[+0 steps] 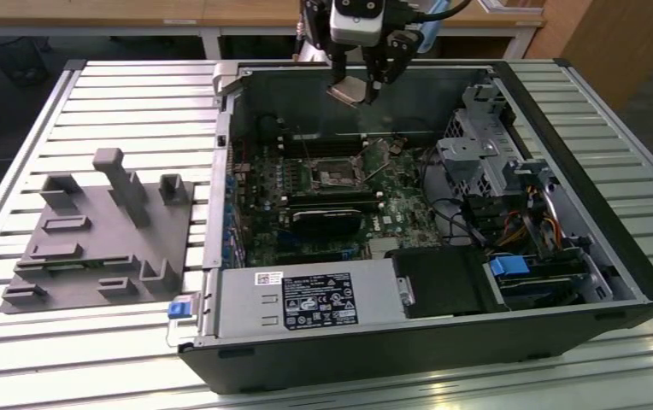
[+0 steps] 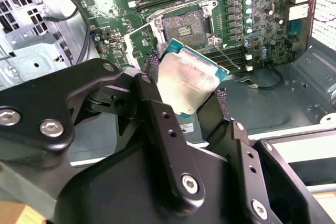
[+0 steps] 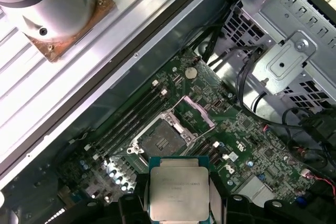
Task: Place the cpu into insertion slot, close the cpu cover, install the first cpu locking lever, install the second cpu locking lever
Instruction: 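Place the cpu into insertion slot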
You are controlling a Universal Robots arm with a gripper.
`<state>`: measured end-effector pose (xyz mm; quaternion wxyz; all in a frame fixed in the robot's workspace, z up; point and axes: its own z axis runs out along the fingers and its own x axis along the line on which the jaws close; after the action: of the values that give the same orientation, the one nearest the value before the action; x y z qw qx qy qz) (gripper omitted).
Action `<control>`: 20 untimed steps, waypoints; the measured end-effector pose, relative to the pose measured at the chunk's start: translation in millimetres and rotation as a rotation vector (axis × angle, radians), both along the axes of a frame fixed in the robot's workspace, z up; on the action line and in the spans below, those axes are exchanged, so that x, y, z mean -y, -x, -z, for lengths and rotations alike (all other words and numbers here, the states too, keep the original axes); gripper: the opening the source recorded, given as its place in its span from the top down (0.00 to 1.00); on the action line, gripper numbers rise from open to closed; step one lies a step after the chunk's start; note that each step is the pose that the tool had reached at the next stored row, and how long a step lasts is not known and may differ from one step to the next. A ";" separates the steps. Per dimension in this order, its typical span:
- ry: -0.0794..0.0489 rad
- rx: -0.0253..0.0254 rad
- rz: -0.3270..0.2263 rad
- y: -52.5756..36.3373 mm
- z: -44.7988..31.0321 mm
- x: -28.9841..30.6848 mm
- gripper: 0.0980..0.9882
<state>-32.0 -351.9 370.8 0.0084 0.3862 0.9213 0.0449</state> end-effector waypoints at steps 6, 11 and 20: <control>0.000 0.0000 0.036 0.0 0.0 0.0 0.50; 0.000 0.0000 0.065 0.0 0.1 0.0 0.50; 0.000 0.0000 0.112 0.0 0.2 0.0 0.50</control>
<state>-32.0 -351.9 370.7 0.0109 0.4371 0.8983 0.0444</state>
